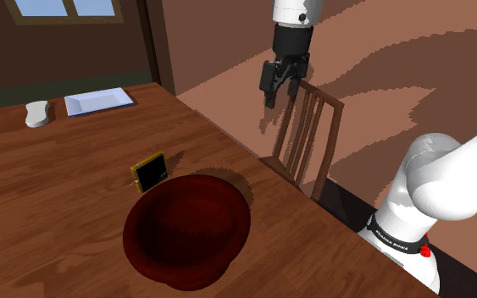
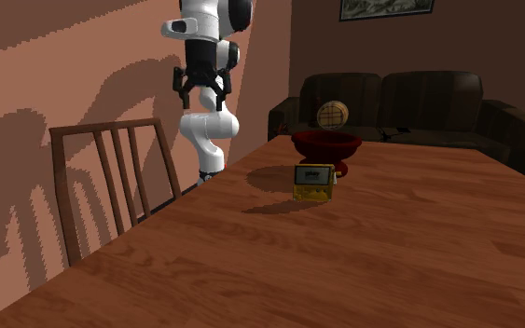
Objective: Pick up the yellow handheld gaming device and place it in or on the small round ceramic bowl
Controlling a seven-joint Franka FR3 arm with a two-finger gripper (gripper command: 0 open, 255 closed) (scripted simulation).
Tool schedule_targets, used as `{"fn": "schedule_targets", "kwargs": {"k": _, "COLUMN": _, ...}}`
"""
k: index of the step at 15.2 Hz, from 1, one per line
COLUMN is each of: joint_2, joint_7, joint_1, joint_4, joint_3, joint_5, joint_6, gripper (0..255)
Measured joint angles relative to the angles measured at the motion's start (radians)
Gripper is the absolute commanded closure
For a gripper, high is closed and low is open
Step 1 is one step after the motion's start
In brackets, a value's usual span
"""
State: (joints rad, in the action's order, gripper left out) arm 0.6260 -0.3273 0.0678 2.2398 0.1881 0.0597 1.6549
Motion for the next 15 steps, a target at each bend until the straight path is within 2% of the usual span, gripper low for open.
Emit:
{"fn": "schedule_targets", "kwargs": {"k": 3, "joint_2": -0.051, "joint_7": -0.062, "joint_1": 0.015, "joint_4": -0.006, "joint_3": 0.056, "joint_5": 0.024, "joint_6": 0.049, "gripper": 0}}
{"fn": "schedule_targets", "kwargs": {"k": 9, "joint_2": -0.231, "joint_7": -0.184, "joint_1": 0.026, "joint_4": -0.112, "joint_3": 0.163, "joint_5": 0.030, "joint_6": 0.130, "gripper": 0}}
{"fn": "schedule_targets", "kwargs": {"k": 15, "joint_2": -0.429, "joint_7": -0.319, "joint_1": 0.039, "joint_4": -0.255, "joint_3": 0.265, "joint_5": -0.015, "joint_6": 0.184, "gripper": 0}}
